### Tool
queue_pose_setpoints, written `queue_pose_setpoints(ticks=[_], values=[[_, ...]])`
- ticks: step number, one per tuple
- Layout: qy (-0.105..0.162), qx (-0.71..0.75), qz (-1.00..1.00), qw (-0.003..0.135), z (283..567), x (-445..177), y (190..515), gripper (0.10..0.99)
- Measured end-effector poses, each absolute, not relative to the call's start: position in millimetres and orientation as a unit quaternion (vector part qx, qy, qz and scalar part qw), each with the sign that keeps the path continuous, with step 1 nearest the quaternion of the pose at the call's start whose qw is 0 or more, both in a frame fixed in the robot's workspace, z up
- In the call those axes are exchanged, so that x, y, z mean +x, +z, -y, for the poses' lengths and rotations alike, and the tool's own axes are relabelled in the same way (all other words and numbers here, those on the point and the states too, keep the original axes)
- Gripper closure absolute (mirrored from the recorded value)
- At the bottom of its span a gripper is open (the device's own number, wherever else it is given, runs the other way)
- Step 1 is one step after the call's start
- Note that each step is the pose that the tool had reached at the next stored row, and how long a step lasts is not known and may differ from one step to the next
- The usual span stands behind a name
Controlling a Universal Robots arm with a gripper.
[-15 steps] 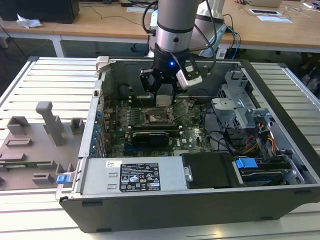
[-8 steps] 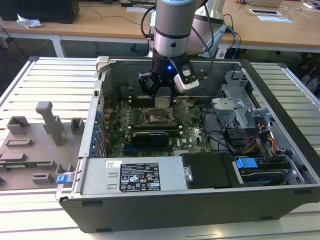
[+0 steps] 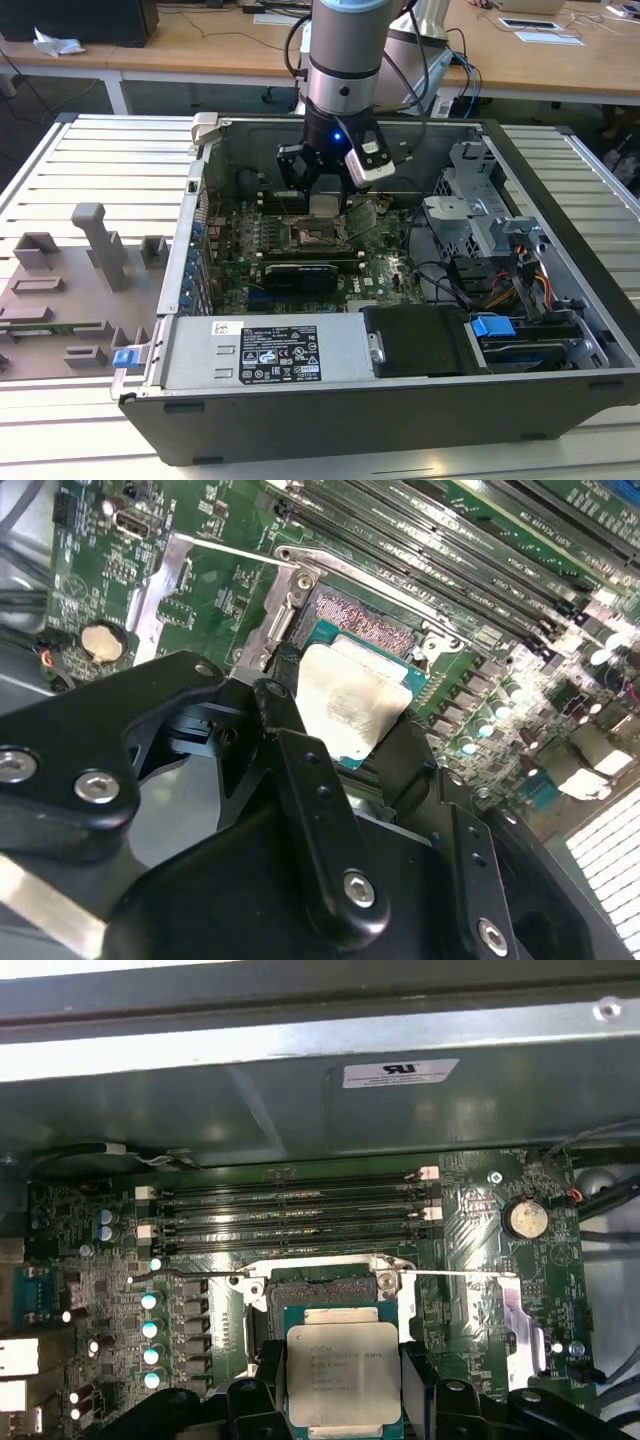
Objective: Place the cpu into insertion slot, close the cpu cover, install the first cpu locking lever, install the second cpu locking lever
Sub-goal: 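Place the cpu into insertion slot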
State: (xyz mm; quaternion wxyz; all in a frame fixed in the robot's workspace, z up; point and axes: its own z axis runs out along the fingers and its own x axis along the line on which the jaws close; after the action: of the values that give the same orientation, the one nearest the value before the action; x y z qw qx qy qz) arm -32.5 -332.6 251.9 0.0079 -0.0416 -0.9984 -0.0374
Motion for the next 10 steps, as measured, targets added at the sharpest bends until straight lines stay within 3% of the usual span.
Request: queue_pose_setpoints(ticks=[10], values=[[-0.036, -0.119, 0.992, 0.005, 332.6, -32.4, 251.4, 0.541]])
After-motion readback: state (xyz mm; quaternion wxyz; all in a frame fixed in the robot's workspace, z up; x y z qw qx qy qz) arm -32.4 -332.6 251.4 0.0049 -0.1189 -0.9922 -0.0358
